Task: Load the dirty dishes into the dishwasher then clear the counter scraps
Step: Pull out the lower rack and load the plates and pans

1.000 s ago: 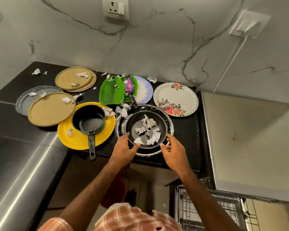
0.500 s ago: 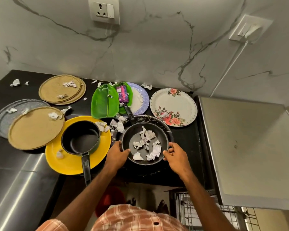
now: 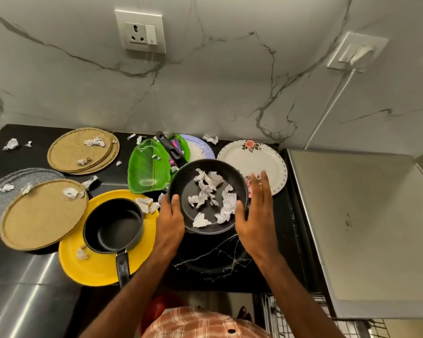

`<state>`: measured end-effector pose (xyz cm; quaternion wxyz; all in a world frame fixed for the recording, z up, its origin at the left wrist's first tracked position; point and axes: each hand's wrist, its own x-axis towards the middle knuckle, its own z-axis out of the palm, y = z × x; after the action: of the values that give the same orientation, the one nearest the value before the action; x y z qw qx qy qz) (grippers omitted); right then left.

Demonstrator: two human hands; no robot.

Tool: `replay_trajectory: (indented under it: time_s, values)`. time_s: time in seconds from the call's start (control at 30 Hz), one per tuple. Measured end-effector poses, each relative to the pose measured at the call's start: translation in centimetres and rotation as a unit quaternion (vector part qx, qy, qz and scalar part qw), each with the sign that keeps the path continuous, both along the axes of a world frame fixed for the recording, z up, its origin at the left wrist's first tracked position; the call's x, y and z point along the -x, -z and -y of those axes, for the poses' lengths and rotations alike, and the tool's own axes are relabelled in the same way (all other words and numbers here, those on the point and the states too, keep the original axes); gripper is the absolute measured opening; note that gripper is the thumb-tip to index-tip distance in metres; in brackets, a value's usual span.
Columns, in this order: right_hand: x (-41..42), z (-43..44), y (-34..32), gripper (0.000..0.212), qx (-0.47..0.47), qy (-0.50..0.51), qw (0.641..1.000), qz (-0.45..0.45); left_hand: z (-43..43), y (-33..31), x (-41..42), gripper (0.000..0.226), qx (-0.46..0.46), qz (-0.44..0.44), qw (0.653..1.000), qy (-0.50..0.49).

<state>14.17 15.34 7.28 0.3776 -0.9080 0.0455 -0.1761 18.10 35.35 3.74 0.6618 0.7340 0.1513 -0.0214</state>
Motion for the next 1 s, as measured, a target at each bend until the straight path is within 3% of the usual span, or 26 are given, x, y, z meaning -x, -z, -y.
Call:
replay_trajectory:
  time_s: [0.13, 0.33, 0.5, 0.63, 0.83, 0.9, 1.0]
  values:
    - [-2.7, -1.6, -1.0, 0.059, -0.007, -0.118, 0.992, -0.050, -0.3, -2.5, -1.1, 0.039, -0.095, 0.054, 0.994, 0.012]
    - [-5.6, -4.8, 0.2, 0.055, 0.014, -0.218, 0.971, -0.098, -0.5, -4.3, -2.6, 0.042, -0.191, 0.152, 0.967, 0.075]
    - [-4.1, -6.1, 2.3, 0.048, 0.040, -0.287, 0.950, -0.118, -2.3, -5.2, -4.5, 0.045, -0.260, 0.181, 0.947, 0.048]
    - [-3.3, -5.3, 4.1, 0.046, 0.076, -0.269, 0.946, -0.164, -4.7, -5.9, -5.6, 0.048, -0.335, 0.219, 0.915, 0.045]
    - [-2.1, -3.7, 3.8, 0.055, 0.023, -0.224, 0.959, -0.171, -5.8, -6.8, -5.5, 0.048, -0.395, 0.272, 0.877, 0.036]
    - [-1.8, -3.5, 3.5, 0.055, -0.009, -0.197, 0.968, -0.155, -5.4, -6.5, -5.3, 0.046, -0.375, 0.264, 0.887, 0.043]
    - [-1.4, -3.5, 3.2, 0.063, -0.093, -0.108, 0.982, -0.127, -4.3, -5.8, -4.8, 0.039, -0.282, 0.205, 0.935, 0.063]
